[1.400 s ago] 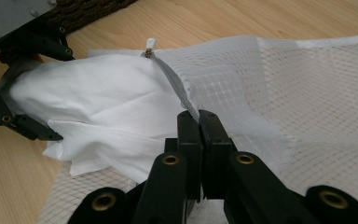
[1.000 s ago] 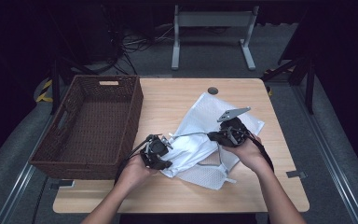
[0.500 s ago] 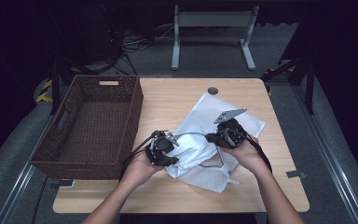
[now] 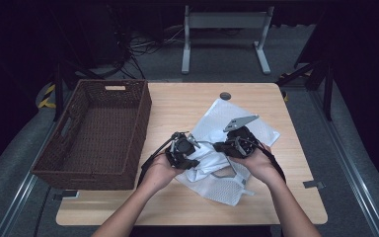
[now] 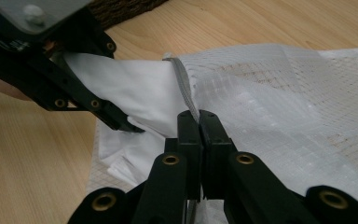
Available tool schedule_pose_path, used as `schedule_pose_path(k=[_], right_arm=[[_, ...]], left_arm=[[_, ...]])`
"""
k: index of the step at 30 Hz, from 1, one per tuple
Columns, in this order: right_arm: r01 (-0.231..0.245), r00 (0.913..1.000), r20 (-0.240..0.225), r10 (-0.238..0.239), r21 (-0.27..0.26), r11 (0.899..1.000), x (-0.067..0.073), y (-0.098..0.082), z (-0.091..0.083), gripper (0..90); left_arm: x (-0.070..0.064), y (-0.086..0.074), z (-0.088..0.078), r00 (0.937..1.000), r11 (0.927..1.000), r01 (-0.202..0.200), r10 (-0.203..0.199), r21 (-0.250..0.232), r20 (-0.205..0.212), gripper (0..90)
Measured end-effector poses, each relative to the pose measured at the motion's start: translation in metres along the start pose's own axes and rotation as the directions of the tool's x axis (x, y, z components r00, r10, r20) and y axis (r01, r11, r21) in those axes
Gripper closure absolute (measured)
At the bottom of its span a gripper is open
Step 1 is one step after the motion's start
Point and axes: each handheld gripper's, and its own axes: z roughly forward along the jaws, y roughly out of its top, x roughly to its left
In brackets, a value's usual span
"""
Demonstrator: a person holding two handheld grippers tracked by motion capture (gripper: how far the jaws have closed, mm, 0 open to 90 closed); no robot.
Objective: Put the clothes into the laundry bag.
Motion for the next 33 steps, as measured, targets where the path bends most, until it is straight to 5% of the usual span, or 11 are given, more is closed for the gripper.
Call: schedule_pose_path(k=[5,11,16,28,33], right_arm=[[-0.006,1.0000,0.006,0.006,0.005,1.000,-0.004,-0.002,0.000,88.2],[-0.017,0.9997,0.015,0.017,0.001,1.000,-0.008,-0.004,-0.002,88.2],[-0.024,0.9995,0.021,0.024,-0.003,1.000,-0.011,-0.005,-0.004,88.1],[-0.037,0.9987,0.036,0.037,-0.005,0.999,-0.016,-0.008,-0.006,88.2],[-0.038,0.9986,0.038,0.038,-0.002,0.999,-0.017,-0.008,-0.006,88.2]], left_arm=[[0.000,-0.002,0.004,1.0000,1.0000,-0.003,0.003,-0.009,-0.003,77.8],[0.001,-0.011,-0.012,0.9996,0.9985,0.026,-0.026,-0.047,0.010,46.7],[-0.003,-0.021,-0.027,0.9988,0.9972,0.041,-0.039,-0.062,0.028,33.2],[-0.013,-0.044,-0.063,0.9986,0.9906,0.053,-0.054,-0.126,-0.003,26.1],[-0.017,-0.050,-0.067,0.9985,0.9936,0.052,-0.053,-0.101,-0.015,43.2]])
